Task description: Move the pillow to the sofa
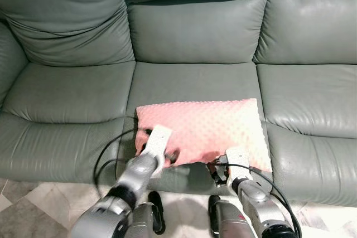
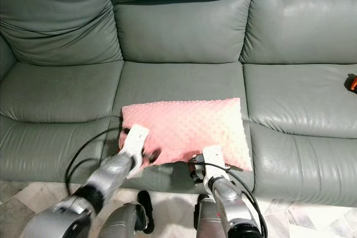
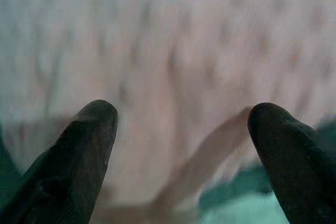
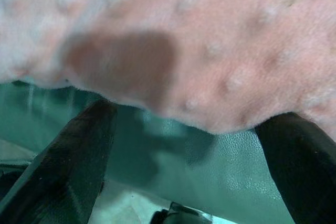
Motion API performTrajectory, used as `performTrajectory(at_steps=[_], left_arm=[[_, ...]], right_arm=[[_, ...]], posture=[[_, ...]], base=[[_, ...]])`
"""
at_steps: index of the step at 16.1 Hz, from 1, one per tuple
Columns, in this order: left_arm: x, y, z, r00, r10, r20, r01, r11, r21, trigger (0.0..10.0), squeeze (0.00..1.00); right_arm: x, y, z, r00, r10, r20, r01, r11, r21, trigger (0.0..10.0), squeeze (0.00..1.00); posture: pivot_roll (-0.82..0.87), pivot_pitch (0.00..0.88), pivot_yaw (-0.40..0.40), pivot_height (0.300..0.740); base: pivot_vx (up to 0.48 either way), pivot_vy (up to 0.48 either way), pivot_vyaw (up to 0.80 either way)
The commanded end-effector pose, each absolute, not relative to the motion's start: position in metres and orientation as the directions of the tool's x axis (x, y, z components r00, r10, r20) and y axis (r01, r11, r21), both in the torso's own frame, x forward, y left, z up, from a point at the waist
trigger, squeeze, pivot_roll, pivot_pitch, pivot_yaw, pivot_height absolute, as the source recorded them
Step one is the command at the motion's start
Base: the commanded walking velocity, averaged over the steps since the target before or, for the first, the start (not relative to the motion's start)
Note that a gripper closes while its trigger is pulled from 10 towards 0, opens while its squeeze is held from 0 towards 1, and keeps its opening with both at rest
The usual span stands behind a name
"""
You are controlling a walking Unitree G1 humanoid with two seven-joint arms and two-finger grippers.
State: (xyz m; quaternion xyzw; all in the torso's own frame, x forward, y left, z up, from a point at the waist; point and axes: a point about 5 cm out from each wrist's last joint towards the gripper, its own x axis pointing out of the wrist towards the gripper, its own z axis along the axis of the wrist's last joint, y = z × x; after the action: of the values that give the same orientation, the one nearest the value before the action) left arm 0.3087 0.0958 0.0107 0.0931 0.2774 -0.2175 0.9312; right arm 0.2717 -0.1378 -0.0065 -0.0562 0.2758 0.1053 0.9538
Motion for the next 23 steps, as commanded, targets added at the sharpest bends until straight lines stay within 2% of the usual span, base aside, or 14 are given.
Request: performTrajectory(at_steps=[1,4,7,11,14,16,17,19,23], left_arm=[[0.291,0.107,-0.008,0.69,-0.346,-0.636,0.483,0.874,0.049,10.0,0.0],[0.278,0.12,-0.019,0.647,-0.357,-0.674,0.491,0.871,0.01,10.0,0.0],[0.266,0.118,-0.024,0.593,-0.414,-0.691,0.531,0.846,-0.052,10.0,0.0],[0.25,0.109,-0.04,0.525,-0.406,-0.748,0.504,0.857,-0.112,10.0,0.0],[0.241,0.099,-0.047,0.496,-0.393,-0.774,0.486,0.864,-0.127,10.0,0.0],[0.24,0.098,-0.05,0.534,-0.356,-0.767,0.416,0.9,-0.128,10.0,0.0],[0.243,0.1,-0.049,0.58,-0.316,-0.751,0.364,0.925,-0.107,10.0,0.0],[0.245,0.113,-0.05,0.646,-0.175,-0.743,0.237,0.971,-0.023,10.0,0.0],[0.248,0.108,-0.048,0.658,-0.16,-0.736,0.201,0.979,-0.034,10.0,0.0]], right_arm=[[0.261,-0.138,-0.017,0.796,0.139,-0.589,-0.229,0.97,-0.081,10.0,0.0],[0.253,-0.151,-0.018,0.774,0.058,-0.63,-0.156,0.983,-0.101,10.0,0.0],[0.238,-0.154,-0.013,0.751,0.03,-0.66,-0.125,0.987,-0.097,10.0,0.0],[0.226,-0.136,-0.001,0.743,0.088,-0.664,-0.14,0.99,-0.026,10.0,0.0],[0.232,-0.124,0.013,0.762,0.14,-0.632,-0.159,0.987,0.027,10.0,0.0],[0.238,-0.121,0.025,0.785,0.152,-0.6,-0.161,0.986,0.04,10.0,0.0],[0.24,-0.123,0.032,0.799,0.153,-0.581,-0.155,0.987,0.047,10.0,0.0],[0.245,-0.126,0.041,0.817,0.149,-0.556,-0.148,0.988,0.047,10.0,0.0],[0.247,-0.128,0.046,0.822,0.145,-0.55,-0.145,0.988,0.043,10.0,0.0]], posture=[[-0.14,0.345,0.107,0.74],[-0.15,0.343,0.098,0.74],[-0.15,0.342,0.09,0.74],[-0.17,0.347,0.081,0.74],[-0.18,0.357,0.07,0.74],[-0.19,0.368,0.061,0.74],[-0.2,0.373,0.053,0.74],[-0.21,0.376,0.045,0.74],[-0.21,0.377,0.043,0.74]], base=[[0.0,0.0,0.0],[0.0,0.0,0.0],[0.0,0.0,0.0],[0.0,0.0,0.0],[0.0,0.0,0.0],[0.0,0.0,0.0],[0.0,0.0,0.0],[0.0,0.0,0.0],[0.0,0.0,0.0]])
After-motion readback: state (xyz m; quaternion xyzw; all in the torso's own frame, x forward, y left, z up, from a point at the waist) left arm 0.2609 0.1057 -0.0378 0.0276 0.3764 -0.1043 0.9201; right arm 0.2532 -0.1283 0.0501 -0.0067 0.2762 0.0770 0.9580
